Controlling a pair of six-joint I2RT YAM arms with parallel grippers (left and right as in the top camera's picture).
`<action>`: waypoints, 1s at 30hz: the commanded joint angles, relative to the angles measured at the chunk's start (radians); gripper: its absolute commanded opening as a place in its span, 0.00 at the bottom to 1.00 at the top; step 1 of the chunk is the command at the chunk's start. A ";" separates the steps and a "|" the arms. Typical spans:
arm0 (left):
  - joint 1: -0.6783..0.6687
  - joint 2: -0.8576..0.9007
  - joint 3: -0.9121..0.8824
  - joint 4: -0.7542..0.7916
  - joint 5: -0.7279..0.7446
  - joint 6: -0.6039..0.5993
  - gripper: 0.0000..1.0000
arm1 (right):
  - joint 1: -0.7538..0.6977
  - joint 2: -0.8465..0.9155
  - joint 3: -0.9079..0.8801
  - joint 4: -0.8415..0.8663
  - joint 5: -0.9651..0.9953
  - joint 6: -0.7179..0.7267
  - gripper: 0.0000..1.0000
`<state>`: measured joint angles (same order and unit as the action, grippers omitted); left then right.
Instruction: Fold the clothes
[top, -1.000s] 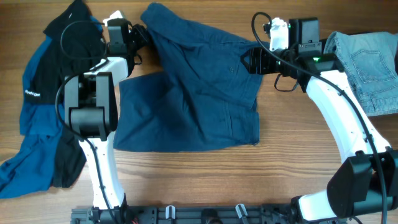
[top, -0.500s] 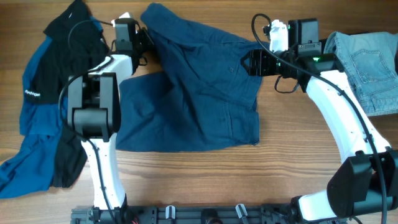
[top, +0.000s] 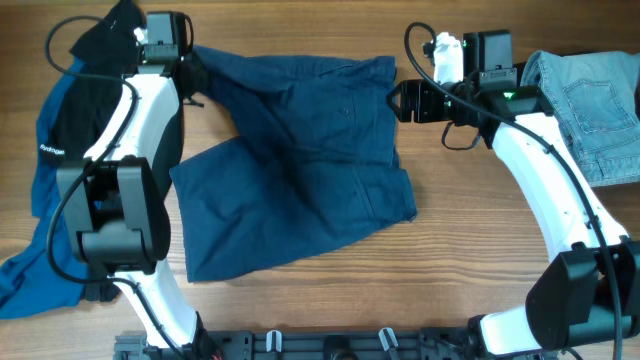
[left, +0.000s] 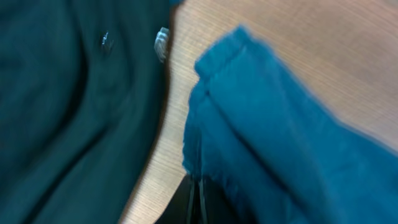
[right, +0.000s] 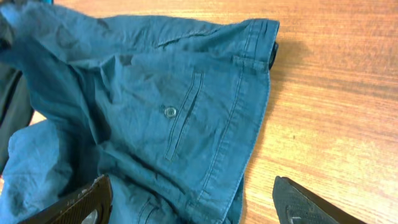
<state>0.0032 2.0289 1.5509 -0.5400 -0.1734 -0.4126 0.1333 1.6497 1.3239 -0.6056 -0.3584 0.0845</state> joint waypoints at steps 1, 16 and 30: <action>0.003 -0.004 0.000 -0.111 -0.045 0.016 0.04 | 0.005 0.010 0.011 0.050 -0.015 -0.026 0.84; 0.003 -0.012 0.001 -0.594 0.004 0.062 0.86 | 0.040 0.125 0.011 0.184 -0.008 -0.032 0.86; -0.040 -0.131 0.001 -0.259 0.009 0.467 0.91 | 0.040 0.127 0.011 0.194 -0.007 -0.032 0.86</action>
<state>-0.0319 1.8660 1.5513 -0.8066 -0.1745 -0.1001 0.1715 1.7664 1.3239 -0.4168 -0.3584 0.0727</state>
